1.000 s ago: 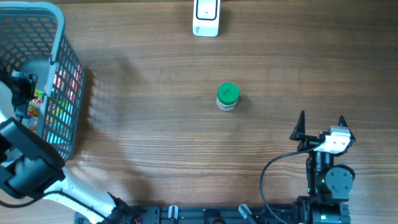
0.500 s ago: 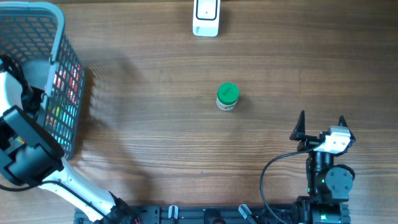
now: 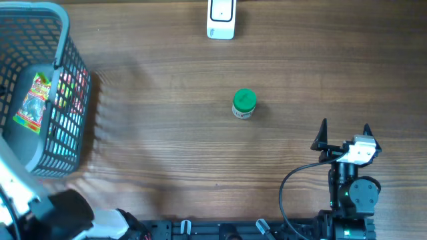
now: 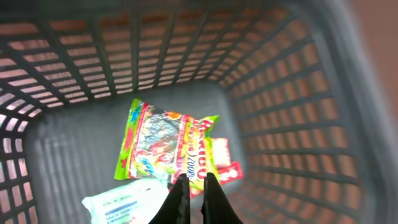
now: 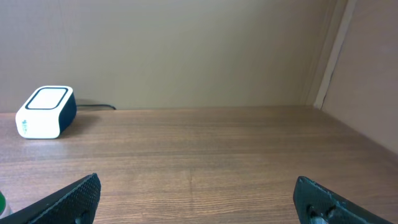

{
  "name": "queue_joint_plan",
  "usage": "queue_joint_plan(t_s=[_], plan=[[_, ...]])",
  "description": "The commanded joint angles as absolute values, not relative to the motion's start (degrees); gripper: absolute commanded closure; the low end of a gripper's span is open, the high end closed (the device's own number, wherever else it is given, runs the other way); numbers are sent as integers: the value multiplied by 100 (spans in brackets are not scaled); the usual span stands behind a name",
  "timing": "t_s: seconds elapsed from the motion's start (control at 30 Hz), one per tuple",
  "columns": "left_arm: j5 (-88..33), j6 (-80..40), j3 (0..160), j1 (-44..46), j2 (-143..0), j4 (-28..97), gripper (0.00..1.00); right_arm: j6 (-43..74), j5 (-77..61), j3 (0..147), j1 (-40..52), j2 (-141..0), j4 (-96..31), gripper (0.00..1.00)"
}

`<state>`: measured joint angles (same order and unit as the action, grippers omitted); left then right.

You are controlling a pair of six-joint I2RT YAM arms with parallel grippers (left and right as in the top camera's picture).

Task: Scan the item barcode
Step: 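Reach the left gripper into the basket and grasp the Haribo bag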

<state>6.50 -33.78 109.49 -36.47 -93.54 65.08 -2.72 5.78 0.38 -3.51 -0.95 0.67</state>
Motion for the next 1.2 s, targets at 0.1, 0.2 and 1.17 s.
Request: queue_joint_plan(t_s=[0.1, 0.2, 1.17], plan=[[580, -3183, 10731, -3647, -9813, 6724, 0, -298, 510, 30, -338, -58, 84, 0], [475, -2823, 10449, -3555, -10514, 6792, 0, -301, 510, 30, -338, -58, 84, 0], [1031, -357, 10296, -2709, -11749, 6646, 0, -301, 510, 32, -338, -58, 84, 0]])
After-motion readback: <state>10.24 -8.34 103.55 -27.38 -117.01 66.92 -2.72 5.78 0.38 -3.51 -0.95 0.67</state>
